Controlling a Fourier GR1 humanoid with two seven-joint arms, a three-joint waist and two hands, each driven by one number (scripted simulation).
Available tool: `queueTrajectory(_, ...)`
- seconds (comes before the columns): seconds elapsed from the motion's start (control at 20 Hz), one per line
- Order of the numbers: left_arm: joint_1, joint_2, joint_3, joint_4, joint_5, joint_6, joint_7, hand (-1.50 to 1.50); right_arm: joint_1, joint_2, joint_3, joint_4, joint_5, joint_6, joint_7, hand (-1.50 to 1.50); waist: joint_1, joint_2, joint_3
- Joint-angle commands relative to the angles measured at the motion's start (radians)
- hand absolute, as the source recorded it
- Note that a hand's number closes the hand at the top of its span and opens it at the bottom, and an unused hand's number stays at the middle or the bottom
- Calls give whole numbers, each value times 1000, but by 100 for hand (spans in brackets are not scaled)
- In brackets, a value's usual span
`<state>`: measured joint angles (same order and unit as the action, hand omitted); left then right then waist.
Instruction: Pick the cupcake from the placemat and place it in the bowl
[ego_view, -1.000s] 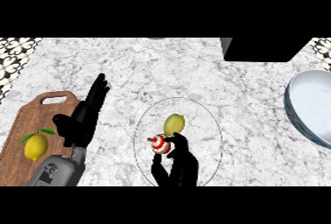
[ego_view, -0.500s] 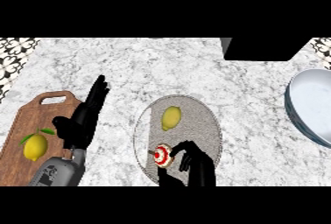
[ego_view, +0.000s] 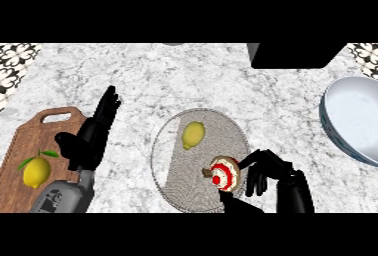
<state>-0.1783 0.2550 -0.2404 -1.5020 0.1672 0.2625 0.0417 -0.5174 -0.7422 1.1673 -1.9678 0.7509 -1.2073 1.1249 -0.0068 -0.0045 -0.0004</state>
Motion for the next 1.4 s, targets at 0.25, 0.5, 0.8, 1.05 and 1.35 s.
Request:
queueTrajectory(0.25,15,9,26,-17,-8,-8,6,0,-58,-307,-274,-305,-71,311,153,150,-10,-3,-2)
queueTrajectory(0.5,34,-2,0,-69,-25,-12,31,0,-136,-339,-418,-302,-222,422,202,150,12,2,-1)
queueTrajectory(0.8,37,-6,14,-40,-18,-45,4,0,-186,-398,-561,-181,-397,468,159,150,16,6,-1)
queueTrajectory(1.05,-34,-28,35,16,-28,-41,19,0,-152,-409,-609,-61,-555,482,-8,150,13,9,0)
queueTrajectory(1.35,19,-29,31,-8,-32,-41,-20,0,-93,-544,-542,118,-555,559,-88,150,25,14,0)
